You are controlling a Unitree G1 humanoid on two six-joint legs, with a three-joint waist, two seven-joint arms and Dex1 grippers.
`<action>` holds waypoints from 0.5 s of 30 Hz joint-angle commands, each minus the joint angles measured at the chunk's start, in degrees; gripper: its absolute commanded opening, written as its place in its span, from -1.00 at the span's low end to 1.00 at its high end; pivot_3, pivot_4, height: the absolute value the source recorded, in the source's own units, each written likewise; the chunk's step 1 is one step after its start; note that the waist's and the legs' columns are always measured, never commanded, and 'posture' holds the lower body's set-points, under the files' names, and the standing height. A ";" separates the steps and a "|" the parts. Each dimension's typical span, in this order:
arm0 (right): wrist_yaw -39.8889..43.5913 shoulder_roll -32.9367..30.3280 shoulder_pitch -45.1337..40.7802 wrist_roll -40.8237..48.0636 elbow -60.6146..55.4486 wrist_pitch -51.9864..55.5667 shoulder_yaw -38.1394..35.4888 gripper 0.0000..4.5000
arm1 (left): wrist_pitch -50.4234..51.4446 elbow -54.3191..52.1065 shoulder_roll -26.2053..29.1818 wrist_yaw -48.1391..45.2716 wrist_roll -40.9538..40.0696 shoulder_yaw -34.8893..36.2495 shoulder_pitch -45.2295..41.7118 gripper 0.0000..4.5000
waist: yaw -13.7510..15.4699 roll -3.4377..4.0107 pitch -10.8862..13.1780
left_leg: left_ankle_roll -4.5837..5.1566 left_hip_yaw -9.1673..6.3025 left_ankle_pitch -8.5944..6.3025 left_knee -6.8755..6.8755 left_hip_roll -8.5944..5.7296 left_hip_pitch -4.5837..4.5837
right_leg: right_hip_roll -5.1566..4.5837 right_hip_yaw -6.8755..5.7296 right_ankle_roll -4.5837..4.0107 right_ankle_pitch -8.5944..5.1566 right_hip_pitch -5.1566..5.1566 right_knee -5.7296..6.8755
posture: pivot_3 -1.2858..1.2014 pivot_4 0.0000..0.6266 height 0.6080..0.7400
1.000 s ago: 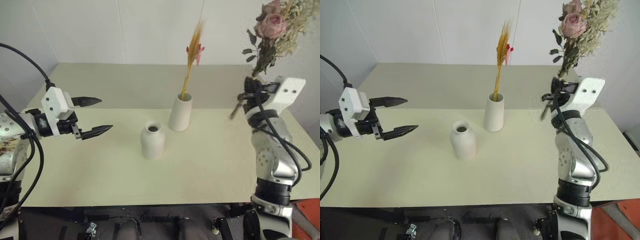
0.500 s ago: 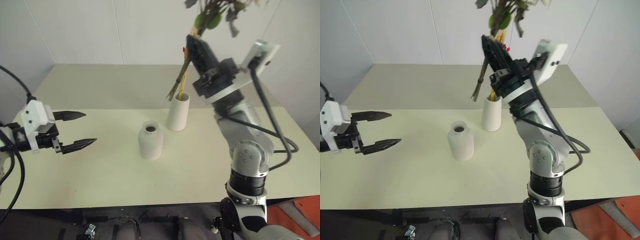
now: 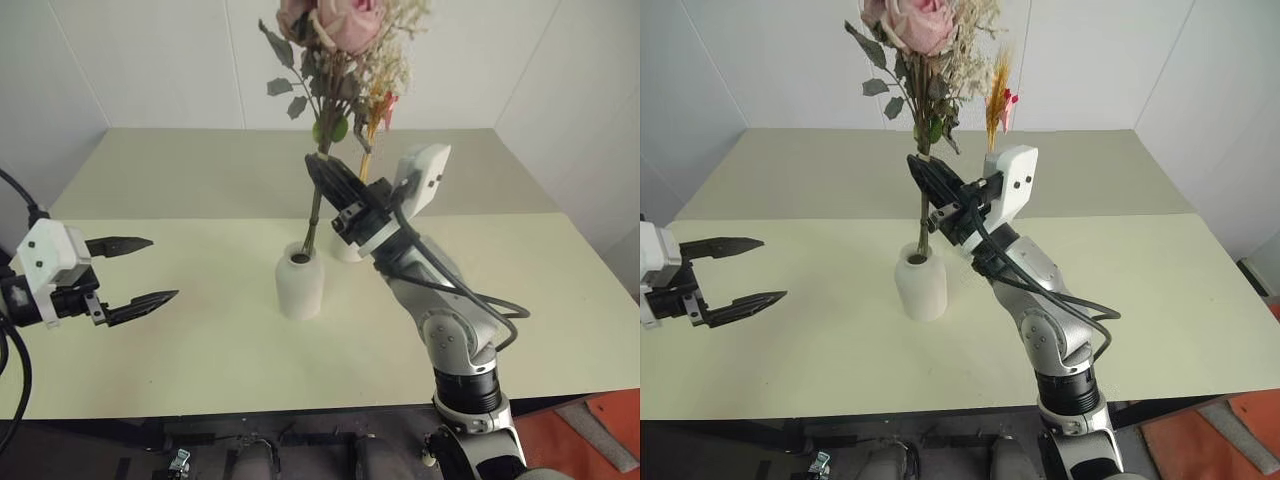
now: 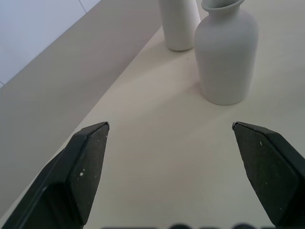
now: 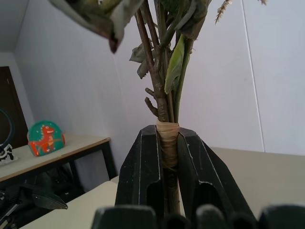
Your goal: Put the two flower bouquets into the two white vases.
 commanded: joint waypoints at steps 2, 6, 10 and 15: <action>0.99 1.62 -0.12 -2.21 0.34 -3.57 0.51 -0.90 | 0.44 -1.56 0.62 0.26 -0.85 2.30 0.47 1.00 | 0.00 0.00 0.00 | 0.00 0.00 0.00 -0.01 0.00 0.00 | 0.00 0.00 0.00 0.00 0.00 0.00 | 0.03 -0.52 1.00; 1.70 3.06 0.57 -3.52 1.60 -4.75 1.12 -0.90 | 0.61 -1.58 0.73 0.36 -0.97 2.31 0.31 1.00 | 0.00 0.00 0.00 | 0.00 0.00 0.00 -0.01 0.00 0.00 | 0.00 0.00 0.00 0.00 -0.01 0.00 | 0.03 -0.52 1.00; 4.06 3.43 2.51 -4.63 2.02 -6.62 1.95 -0.90 | 0.93 -1.82 0.99 0.37 -1.08 2.76 0.19 1.00 | -0.01 0.00 0.00 | 0.00 0.00 0.00 -0.02 0.00 0.00 | 0.00 0.00 0.00 0.00 0.00 -0.01 | 0.03 -0.52 1.00; 7.77 3.38 4.71 -2.68 0.90 -6.72 2.24 -0.74 | 1.33 -1.83 1.28 0.44 -1.08 2.75 -0.29 1.00 | -0.01 0.00 0.00 | -0.01 0.00 0.00 -0.01 0.00 0.01 | 0.00 0.00 -0.01 0.00 0.00 0.00 | 0.03 -0.52 1.00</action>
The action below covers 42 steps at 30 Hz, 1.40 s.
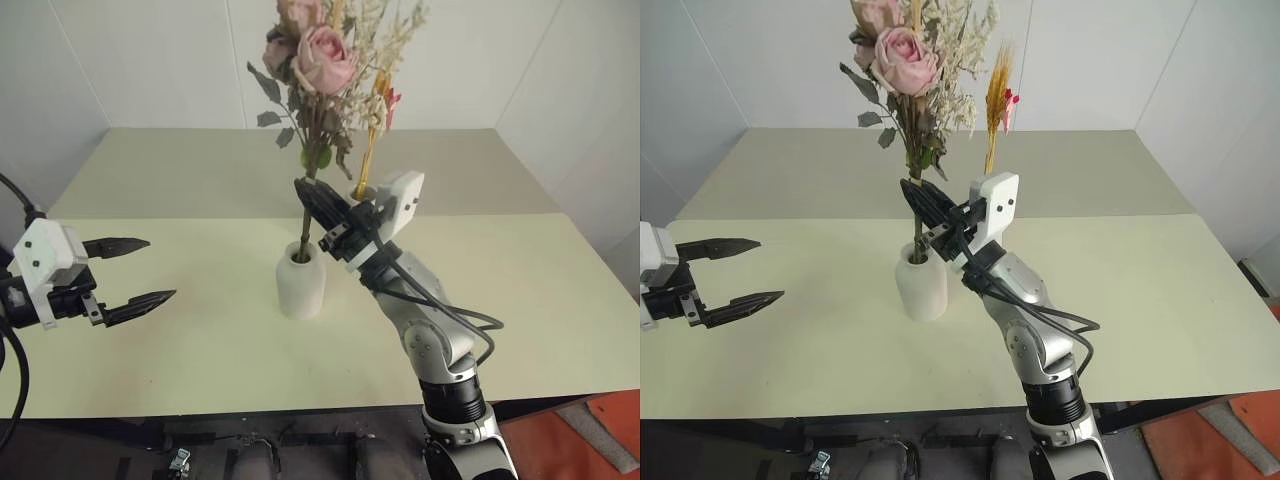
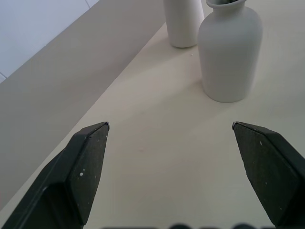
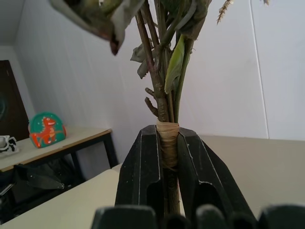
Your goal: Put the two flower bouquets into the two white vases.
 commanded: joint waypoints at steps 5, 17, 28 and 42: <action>6.49 -0.89 3.36 3.76 -4.85 -0.49 0.97 0.00 | 0.00 -0.98 1.41 0.21 -0.85 1.33 -1.63 1.00 | 0.01 0.00 0.00 | 0.00 0.00 0.00 -0.01 0.00 0.00 | 0.00 0.00 0.00 0.00 0.00 -0.01 | 0.03 -0.52 1.00; 9.72 -18.18 10.44 -0.27 -12.95 6.60 -0.02 0.98 | -0.46 0.59 1.80 -0.01 -0.17 -1.42 -5.32 1.00 | 0.32 -0.02 -0.01 | -0.01 0.03 0.00 -0.01 -0.06 0.00 | -0.07 -0.01 0.00 -0.01 0.03 -0.07 | 0.03 -0.52 1.00; 28.80 -47.92 20.42 8.79 -20.40 12.05 -21.92 0.98 | -2.05 3.24 2.20 -0.60 0.74 -3.52 -7.99 1.00 | 1.55 -0.05 0.00 | 0.00 0.05 -0.01 -0.03 -0.07 0.03 | -0.07 0.01 0.12 -0.09 0.08 -0.16 | 0.03 -0.52 1.00; 53.68 -64.72 41.27 -2.39 -0.96 3.69 -63.15 0.98 | -3.23 6.37 4.23 -1.87 1.20 -4.66 -10.56 1.00 | 1.90 -0.07 -0.01 | -0.01 0.07 -0.01 -0.01 -0.09 0.44 | -0.11 0.02 0.12 -0.52 0.48 -0.19 | 0.03 -0.52 1.00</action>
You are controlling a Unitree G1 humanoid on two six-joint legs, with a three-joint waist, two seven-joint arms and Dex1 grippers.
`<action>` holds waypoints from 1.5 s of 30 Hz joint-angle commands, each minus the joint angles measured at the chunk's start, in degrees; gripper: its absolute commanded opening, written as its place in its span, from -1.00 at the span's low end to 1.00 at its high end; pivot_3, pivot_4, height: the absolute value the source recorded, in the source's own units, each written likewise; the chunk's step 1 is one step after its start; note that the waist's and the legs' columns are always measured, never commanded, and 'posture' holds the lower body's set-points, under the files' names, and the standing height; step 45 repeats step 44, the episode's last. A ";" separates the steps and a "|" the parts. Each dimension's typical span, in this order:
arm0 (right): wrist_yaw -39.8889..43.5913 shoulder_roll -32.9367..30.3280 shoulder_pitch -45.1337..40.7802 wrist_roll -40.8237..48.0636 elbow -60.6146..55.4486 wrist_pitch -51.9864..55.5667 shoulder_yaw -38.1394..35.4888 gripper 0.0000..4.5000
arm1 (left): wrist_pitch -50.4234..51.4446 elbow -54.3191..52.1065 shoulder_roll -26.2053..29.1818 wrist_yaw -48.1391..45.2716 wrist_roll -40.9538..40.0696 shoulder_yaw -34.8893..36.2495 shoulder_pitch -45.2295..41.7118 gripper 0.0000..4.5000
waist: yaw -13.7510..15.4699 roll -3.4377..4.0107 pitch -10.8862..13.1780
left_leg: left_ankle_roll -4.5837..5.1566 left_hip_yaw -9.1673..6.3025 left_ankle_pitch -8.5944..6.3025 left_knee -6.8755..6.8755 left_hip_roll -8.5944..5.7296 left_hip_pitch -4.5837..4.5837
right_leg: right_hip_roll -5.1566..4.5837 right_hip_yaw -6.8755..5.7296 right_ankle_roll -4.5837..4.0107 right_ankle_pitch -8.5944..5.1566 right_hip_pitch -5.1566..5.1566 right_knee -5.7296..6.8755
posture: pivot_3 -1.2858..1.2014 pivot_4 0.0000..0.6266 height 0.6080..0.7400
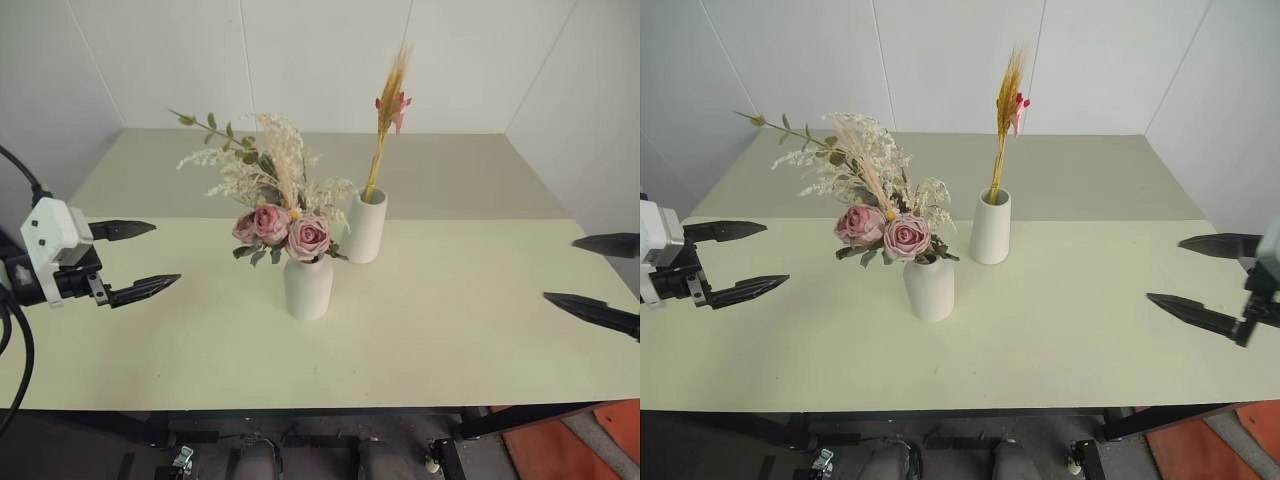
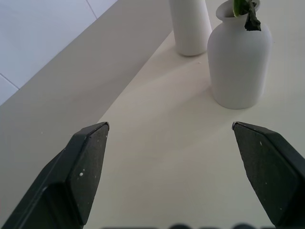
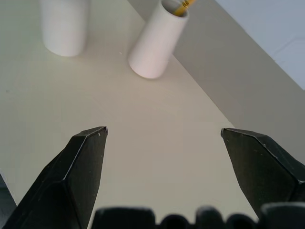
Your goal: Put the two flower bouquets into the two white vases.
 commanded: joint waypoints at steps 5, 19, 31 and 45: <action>4.07 0.15 6.70 -5.63 3.80 -4.10 -9.04 0.98 | 0.09 -2.68 3.09 -1.14 -0.09 6.53 2.54 1.00 | -0.43 0.00 0.00 | 0.00 0.01 0.00 -0.01 -0.01 -0.01 | -0.02 0.02 0.03 -0.01 -0.01 -0.02 | 0.03 -0.52 1.00; 3.05 -3.69 -0.15 -7.24 12.01 -8.77 -1.02 0.98 | 2.60 -9.05 0.53 1.44 -0.92 13.05 10.17 1.00 | -0.09 0.00 0.01 | -0.08 0.08 -0.05 -0.07 -0.04 0.33 | -0.10 0.03 -0.05 -0.14 0.25 -0.02 | 0.03 -0.52 1.00; 2.49 1.35 5.82 -7.09 2.64 -4.04 -9.75 0.98 | -0.66 -1.43 2.61 0.09 1.37 3.87 2.90 1.00 | 0.25 0.00 0.01 | -0.09 0.07 -0.05 -0.07 -0.04 0.38 | -0.09 0.01 -0.04 -0.15 0.34 -0.01 | 0.03 -0.52 1.00; 1.87 5.60 13.58 -5.99 -5.04 -0.87 -17.17 0.98 | -4.83 6.63 2.80 -3.38 2.30 -4.53 -7.22 1.00 | -0.34 0.01 0.00 | -0.09 0.07 -0.06 -0.07 -0.05 0.43 | -0.09 0.03 -0.03 -0.15 0.40 -0.02 | 0.03 -0.52 1.00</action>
